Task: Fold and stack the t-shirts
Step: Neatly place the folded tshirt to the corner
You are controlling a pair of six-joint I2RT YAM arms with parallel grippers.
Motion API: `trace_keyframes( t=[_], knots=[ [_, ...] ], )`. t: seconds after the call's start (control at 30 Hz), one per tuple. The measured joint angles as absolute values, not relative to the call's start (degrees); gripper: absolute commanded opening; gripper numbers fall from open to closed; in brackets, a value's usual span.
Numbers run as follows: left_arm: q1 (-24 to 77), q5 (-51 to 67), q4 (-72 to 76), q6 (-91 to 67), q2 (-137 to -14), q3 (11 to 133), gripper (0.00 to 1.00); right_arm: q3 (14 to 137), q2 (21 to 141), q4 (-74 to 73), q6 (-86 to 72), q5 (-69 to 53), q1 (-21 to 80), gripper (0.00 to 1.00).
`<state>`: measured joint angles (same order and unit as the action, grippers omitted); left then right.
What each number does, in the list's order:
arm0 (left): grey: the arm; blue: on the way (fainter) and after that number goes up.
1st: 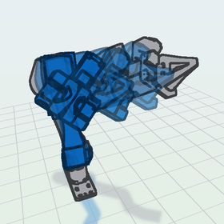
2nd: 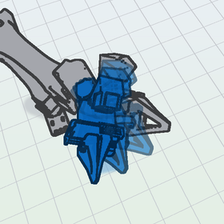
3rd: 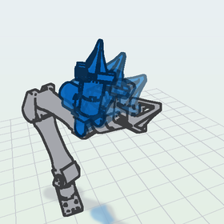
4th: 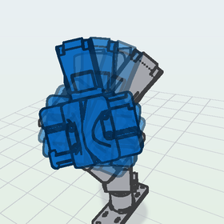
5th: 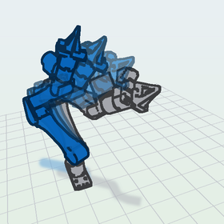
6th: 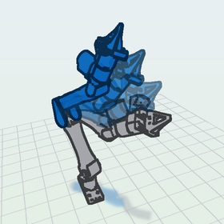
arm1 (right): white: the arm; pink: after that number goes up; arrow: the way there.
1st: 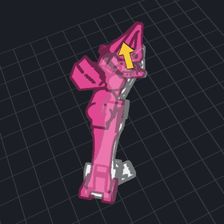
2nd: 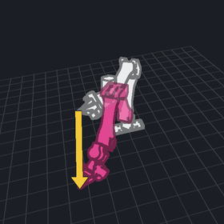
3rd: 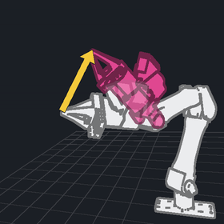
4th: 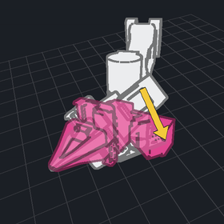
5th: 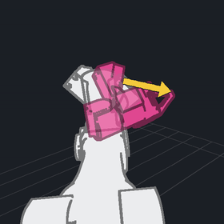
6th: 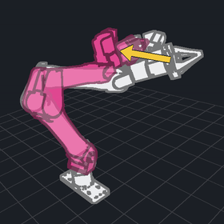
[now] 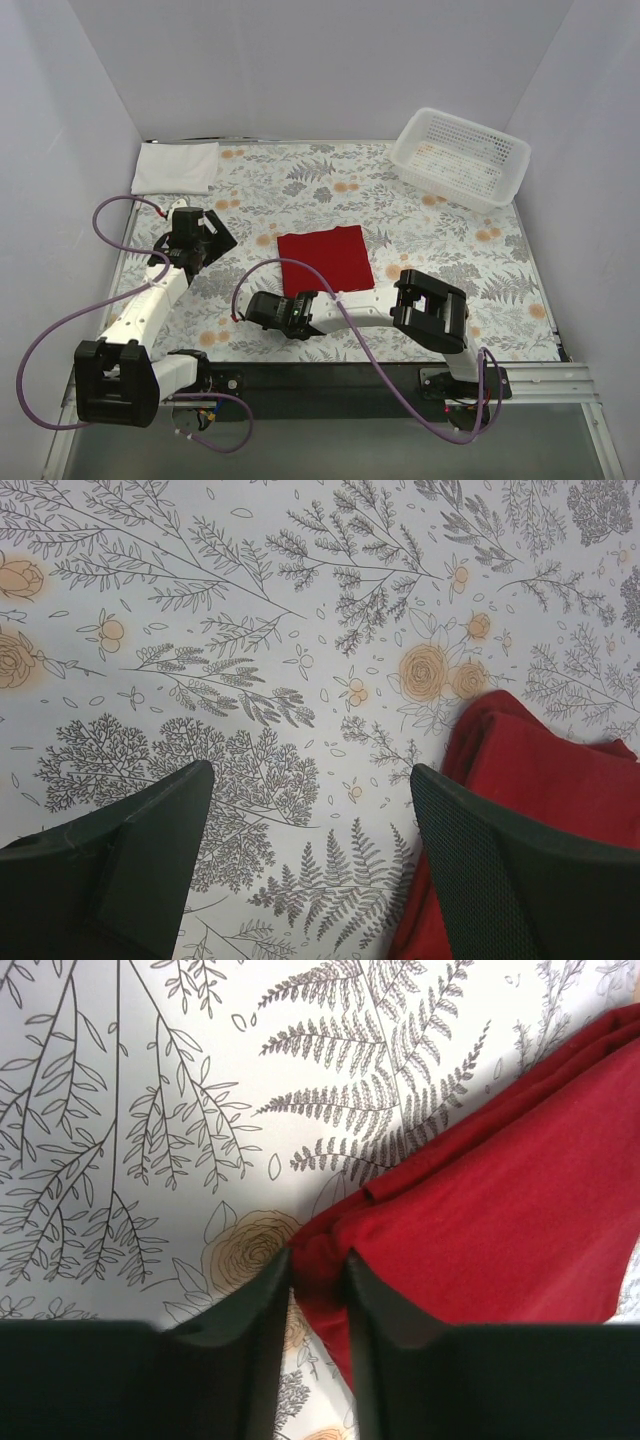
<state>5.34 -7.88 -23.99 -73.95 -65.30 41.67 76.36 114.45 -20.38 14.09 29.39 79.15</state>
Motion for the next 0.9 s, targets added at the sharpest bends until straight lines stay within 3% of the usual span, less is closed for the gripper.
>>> trace_keyframes(
  t=[0.07,0.1,0.17,0.2,0.53,0.9],
  knots=[
    [5.34,-7.31,-23.97,-73.95,-65.47,41.67,0.79,76.36,114.74,-20.29,14.2,29.89,79.15,0.22],
    [5.34,-6.98,-23.97,-73.95,-65.49,41.67,0.79,76.36,114.83,-20.23,14.22,30.09,79.15,0.13],
    [5.34,-6.09,-23.81,-73.95,-65.49,41.65,0.79,76.36,114.83,-20.14,14.37,30.33,79.18,0.03],
    [5.34,-5.48,-23.59,-73.95,-65.54,41.6,0.79,76.36,114.83,-20.05,14.41,30.46,79.15,0.01],
    [5.32,9.13,-20.03,-79.33,-70.89,37.54,0.87,74.19,110.19,-19.42,12.27,23.05,76.25,0.01],
    [6.63,23.07,-8.21,-92.92,-72.42,28.93,0.87,67.24,101.8,-14.26,8.03,15.14,72.34,0.01]
  ],
)
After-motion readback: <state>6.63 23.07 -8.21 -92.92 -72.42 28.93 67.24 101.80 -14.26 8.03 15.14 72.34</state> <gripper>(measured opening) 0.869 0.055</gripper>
